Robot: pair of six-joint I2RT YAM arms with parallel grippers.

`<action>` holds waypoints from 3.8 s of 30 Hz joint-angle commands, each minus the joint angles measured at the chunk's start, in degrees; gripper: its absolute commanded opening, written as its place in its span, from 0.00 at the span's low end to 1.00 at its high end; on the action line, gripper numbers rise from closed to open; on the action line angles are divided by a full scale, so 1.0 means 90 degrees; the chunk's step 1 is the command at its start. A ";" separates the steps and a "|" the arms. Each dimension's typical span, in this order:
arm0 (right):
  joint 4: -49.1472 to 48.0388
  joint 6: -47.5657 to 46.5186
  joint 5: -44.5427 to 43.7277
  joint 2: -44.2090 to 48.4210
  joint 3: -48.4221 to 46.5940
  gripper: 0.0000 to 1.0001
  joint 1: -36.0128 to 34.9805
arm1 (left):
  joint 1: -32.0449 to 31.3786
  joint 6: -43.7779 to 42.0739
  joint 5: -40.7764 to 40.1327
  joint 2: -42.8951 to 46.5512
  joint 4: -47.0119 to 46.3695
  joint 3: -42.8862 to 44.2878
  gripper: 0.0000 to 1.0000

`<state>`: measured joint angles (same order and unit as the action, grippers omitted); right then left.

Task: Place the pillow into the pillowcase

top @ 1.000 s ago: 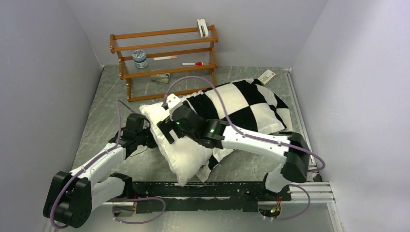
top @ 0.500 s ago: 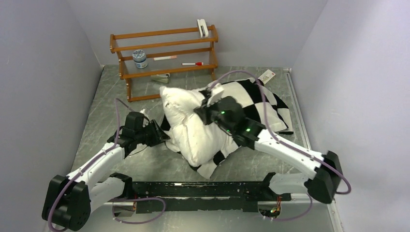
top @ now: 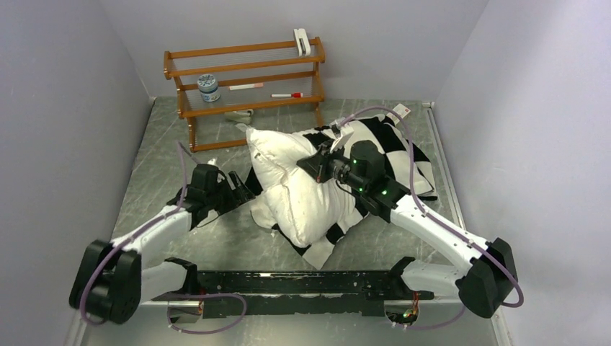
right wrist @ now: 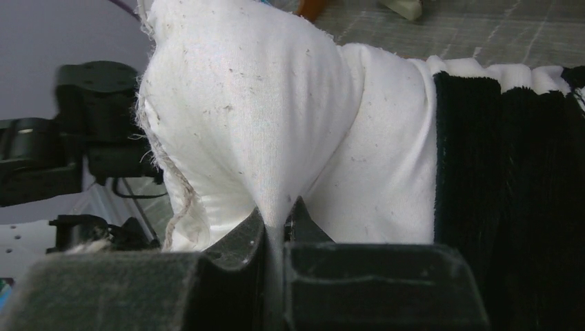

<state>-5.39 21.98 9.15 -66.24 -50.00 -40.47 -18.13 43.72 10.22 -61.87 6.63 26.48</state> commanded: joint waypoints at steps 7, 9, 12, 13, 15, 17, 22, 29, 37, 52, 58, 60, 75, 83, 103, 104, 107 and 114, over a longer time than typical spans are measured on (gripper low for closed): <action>-0.0311 0.0231 0.0297 0.0541 0.0343 0.00 0.0508 | -0.0288 -0.0044 -0.1122 -0.1855 -0.1274 0.0791 0.73; -0.0368 0.0261 0.0339 0.0558 0.0395 0.00 0.0513 | -0.0494 0.0054 -0.1390 -0.2140 -0.1771 0.0740 0.73; -0.0452 0.0301 0.0339 0.0575 0.0472 0.00 0.0538 | -0.0698 0.0328 -0.1624 -0.2693 -0.2197 0.0791 0.73; -0.0468 0.0307 0.0348 0.0581 0.0476 0.00 0.0535 | -0.0742 0.0485 -0.1579 -0.2881 -0.2409 0.0776 0.72; -0.0511 0.0335 0.0364 0.0596 0.0496 0.00 0.0540 | -0.0882 0.0748 -0.1657 -0.3201 -0.2758 0.0768 0.72; -0.0550 0.0369 0.0370 0.0628 0.0525 0.00 0.0541 | -0.1061 0.0993 -0.1938 -0.3533 -0.2993 0.0816 0.71; -0.0507 0.0412 0.0243 0.0637 0.0507 0.00 0.0545 | -0.1188 0.1516 -0.1860 -0.4032 -0.3459 0.0728 0.08; -0.0081 0.0481 -0.0473 0.0099 0.0261 0.00 0.0702 | -0.0667 0.0782 -0.1049 -0.1613 -0.1860 0.1053 0.05; 0.0047 0.0293 -0.1192 -0.0248 0.0395 0.00 0.0886 | 0.0288 0.0540 -0.0253 0.1177 -0.0035 0.1019 0.05; 0.0195 0.0246 -0.1765 -0.0398 0.0570 0.00 0.1152 | 0.0618 -0.0170 -0.0156 0.1659 0.1874 0.2462 0.05; -0.0076 0.0348 -0.1533 -0.0527 0.0737 0.00 0.1155 | 0.0618 0.0109 0.0196 0.1415 0.1649 0.2899 0.05; -0.0220 0.0556 -0.1262 -0.0513 0.0715 0.00 0.1158 | 0.0627 0.0271 0.0438 0.1415 0.1298 0.2334 0.05; -0.1636 0.2328 -0.0655 -0.0839 0.0993 0.00 0.0926 | 0.0819 -0.0513 0.0635 -0.1645 -0.0095 0.1449 0.31; -0.1526 0.2230 -0.0868 -0.1152 0.0433 0.00 0.0922 | 0.0754 -0.0343 0.0404 -0.0650 0.0798 0.0893 0.62; -0.1416 0.2115 -0.1001 -0.0700 0.0624 0.00 0.0855 | -0.2688 0.5010 -0.1404 0.0914 0.0575 -0.0735 0.69; -0.1409 0.2093 -0.0998 -0.0697 0.0616 0.00 0.0854 | -0.2871 0.5162 -0.1596 0.0762 0.0485 -0.0701 0.69; -0.1410 0.2069 -0.1001 -0.0682 0.0604 0.00 0.0852 | -0.3263 0.5651 -0.2037 0.0390 -0.0004 -0.0726 0.70; -0.1360 0.1985 -0.0988 -0.0664 0.0498 0.00 0.0854 | -0.3677 0.6169 -0.2287 -0.1223 -0.1294 -0.0560 0.70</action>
<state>-19.31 42.11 6.61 -73.21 -45.32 -34.13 -49.47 95.57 -6.46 -65.98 3.27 19.94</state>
